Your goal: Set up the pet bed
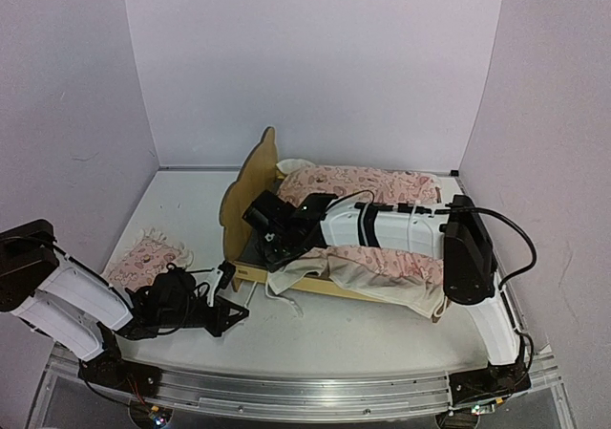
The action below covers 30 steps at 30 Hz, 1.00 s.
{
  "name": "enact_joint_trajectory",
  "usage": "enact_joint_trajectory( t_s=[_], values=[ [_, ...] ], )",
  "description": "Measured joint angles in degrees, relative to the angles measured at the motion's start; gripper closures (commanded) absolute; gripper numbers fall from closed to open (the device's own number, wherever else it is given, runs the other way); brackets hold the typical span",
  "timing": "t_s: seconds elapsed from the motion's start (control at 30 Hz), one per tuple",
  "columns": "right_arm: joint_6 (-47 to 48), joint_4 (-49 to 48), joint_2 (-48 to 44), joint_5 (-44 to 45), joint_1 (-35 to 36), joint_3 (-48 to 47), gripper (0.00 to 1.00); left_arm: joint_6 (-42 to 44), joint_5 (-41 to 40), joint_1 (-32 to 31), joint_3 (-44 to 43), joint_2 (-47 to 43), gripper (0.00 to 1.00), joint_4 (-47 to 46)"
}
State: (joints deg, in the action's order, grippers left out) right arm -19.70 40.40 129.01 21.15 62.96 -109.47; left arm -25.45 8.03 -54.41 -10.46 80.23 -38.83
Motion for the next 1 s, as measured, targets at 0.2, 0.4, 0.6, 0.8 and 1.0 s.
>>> enact_joint_trajectory(
  t_s=[0.2, 0.4, 0.6, 0.8, 1.0],
  values=[
    [0.94, 2.12, 1.99, 1.31, 0.20, -3.04, 0.60, -0.13, -0.20, 0.00, 0.00, 0.63, 1.00, -1.07],
    [-1.31, -1.07, 2.75, -0.15, 0.02, -2.45, 0.99, -3.54, -2.82, 0.00, 0.00, 0.85, 1.00, -1.31],
    [-2.91, -9.53, 1.31, -3.82, 0.09, 1.73, 1.00, -10.54, -7.21, 0.00, 0.11, 3.06, 1.00, -1.73],
    [-7.37, -21.73, -4.70, -7.17, 0.02, 10.78, 1.00, -13.31, -8.52, 0.00, 0.11, 5.25, 1.00, -1.73],
    [-13.18, -32.09, -6.47, -9.05, -1.51, 12.94, 1.00, -13.90, -8.68, 0.00, 0.11, 5.27, 1.00, -1.75]
  ],
)
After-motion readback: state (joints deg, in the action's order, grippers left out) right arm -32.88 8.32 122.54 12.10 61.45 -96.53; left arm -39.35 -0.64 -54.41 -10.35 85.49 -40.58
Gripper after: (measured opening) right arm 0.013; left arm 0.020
